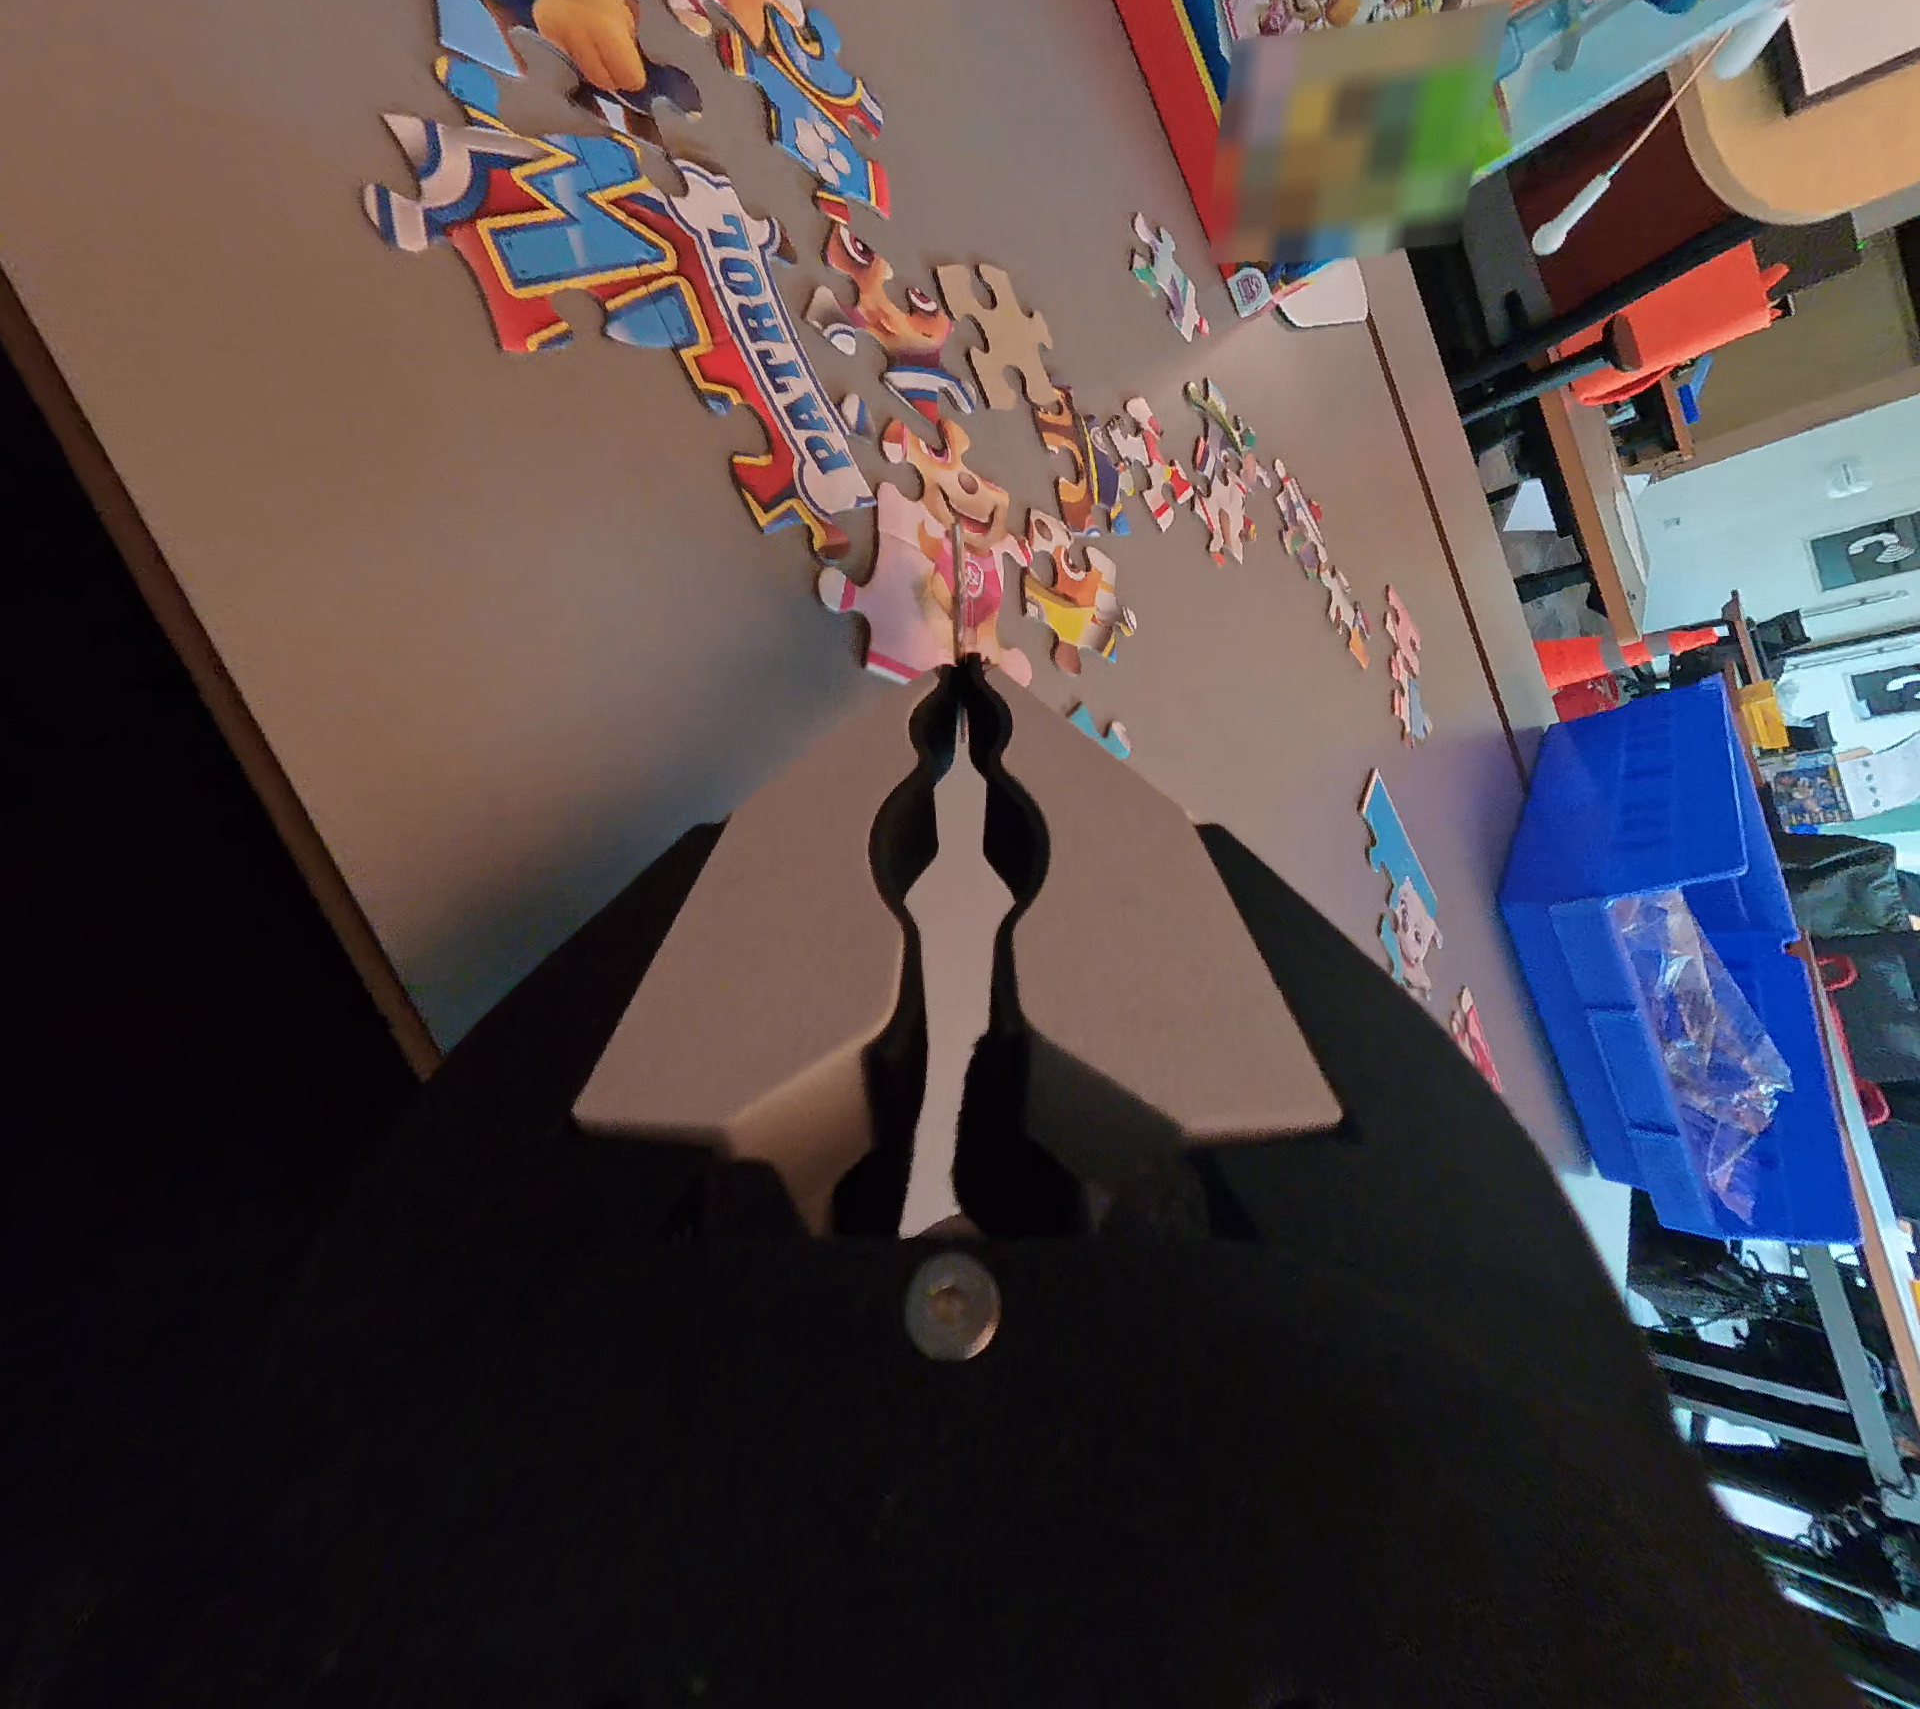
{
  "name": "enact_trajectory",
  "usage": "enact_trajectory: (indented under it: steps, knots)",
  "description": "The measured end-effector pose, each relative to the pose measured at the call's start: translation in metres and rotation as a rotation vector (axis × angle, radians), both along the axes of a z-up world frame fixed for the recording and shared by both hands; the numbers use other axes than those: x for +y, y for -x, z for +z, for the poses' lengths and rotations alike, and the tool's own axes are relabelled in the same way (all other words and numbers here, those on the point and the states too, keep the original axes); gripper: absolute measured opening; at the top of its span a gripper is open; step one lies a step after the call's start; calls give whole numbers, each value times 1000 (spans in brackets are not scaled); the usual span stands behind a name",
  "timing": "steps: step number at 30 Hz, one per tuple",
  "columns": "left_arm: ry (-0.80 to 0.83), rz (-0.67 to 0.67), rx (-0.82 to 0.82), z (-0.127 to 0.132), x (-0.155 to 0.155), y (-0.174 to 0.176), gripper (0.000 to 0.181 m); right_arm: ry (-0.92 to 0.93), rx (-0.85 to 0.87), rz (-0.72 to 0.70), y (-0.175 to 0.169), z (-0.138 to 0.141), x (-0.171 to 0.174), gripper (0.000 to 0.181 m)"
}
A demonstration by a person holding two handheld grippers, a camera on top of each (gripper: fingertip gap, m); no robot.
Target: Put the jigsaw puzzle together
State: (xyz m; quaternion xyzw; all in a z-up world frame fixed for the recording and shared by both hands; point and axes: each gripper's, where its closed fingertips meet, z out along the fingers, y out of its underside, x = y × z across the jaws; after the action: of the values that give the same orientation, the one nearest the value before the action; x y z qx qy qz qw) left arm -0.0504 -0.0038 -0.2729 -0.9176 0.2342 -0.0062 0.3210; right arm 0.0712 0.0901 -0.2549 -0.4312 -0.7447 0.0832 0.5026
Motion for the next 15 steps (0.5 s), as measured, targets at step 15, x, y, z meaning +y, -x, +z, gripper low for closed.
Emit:
enact_trajectory:
  steps: [15]
  knots:
    - [71,123,-87,3,-18,45,47,-68,32,-3,-4,-2,20,0]
